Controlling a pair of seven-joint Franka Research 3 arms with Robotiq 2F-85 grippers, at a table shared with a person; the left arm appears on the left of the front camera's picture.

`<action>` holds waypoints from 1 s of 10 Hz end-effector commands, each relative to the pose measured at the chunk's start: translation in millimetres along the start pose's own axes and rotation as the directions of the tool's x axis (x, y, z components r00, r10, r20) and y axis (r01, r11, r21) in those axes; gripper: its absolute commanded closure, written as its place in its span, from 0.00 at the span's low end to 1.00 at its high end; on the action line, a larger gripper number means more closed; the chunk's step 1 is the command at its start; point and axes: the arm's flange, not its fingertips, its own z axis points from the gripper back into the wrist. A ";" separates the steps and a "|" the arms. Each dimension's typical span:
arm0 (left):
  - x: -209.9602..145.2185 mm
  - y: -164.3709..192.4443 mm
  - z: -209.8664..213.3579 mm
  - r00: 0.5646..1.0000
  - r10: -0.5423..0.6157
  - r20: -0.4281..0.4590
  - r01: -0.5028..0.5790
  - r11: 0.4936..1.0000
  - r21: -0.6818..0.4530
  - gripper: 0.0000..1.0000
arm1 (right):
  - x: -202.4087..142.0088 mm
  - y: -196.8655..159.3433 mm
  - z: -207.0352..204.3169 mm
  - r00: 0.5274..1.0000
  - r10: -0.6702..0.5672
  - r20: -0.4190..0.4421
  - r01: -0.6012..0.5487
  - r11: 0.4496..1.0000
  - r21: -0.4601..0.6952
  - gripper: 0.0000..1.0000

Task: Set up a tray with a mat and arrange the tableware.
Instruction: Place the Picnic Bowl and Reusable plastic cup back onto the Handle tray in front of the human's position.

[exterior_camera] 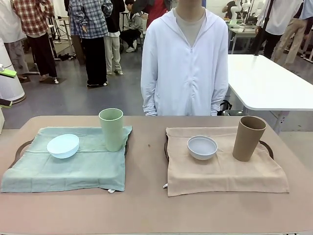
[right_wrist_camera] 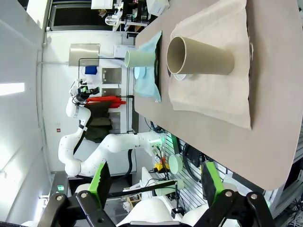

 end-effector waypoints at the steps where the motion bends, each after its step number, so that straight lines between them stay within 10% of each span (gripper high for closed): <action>1: 2.1 -0.3 2.9 1.000 -0.014 -0.006 0.014 1.000 -0.002 0.00 | -0.9 0.0 0.4 1.000 0.001 0.003 -0.001 1.000 0.002 0.00; 10: 2.1 -0.3 2.9 1.000 -0.014 -0.006 0.014 1.000 -0.002 0.00 | -0.9 0.0 0.4 1.000 0.001 0.003 -0.001 1.000 0.002 0.00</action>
